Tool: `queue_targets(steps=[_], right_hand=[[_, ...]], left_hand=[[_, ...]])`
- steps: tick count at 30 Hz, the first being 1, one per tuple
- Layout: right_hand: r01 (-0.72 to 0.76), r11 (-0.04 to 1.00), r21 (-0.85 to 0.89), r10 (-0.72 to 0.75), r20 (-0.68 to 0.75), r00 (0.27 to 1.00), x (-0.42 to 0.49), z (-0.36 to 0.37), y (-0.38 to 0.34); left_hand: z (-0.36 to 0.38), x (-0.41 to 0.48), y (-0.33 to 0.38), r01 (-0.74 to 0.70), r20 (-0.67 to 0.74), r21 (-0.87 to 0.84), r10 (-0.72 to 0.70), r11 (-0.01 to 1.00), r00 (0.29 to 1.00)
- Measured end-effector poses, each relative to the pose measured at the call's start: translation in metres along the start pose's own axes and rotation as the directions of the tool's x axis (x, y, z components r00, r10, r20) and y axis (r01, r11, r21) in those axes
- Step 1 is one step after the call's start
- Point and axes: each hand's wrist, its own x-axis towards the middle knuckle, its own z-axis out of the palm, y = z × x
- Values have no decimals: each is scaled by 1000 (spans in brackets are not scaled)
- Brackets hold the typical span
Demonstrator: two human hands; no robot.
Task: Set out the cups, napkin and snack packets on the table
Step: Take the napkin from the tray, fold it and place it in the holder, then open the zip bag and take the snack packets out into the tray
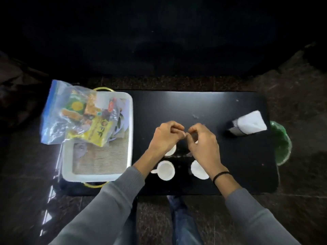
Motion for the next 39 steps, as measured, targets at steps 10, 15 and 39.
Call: queue_targets(steps=[10, 15, 39], right_hand=[[217, 976, 32, -219, 181, 959, 4, 111, -141], [293, 955, 40, -293, 252, 922, 17, 163, -204], [257, 965, 42, -255, 362, 897, 33, 208, -302]], left_hand=[[-162, -33, -78, 96, -208, -100, -115, 990, 971], [-243, -36, -109, 106, -354, -34, -111, 994, 928], [-379, 11, -183, 210, -648, -130, -244, 969, 722]])
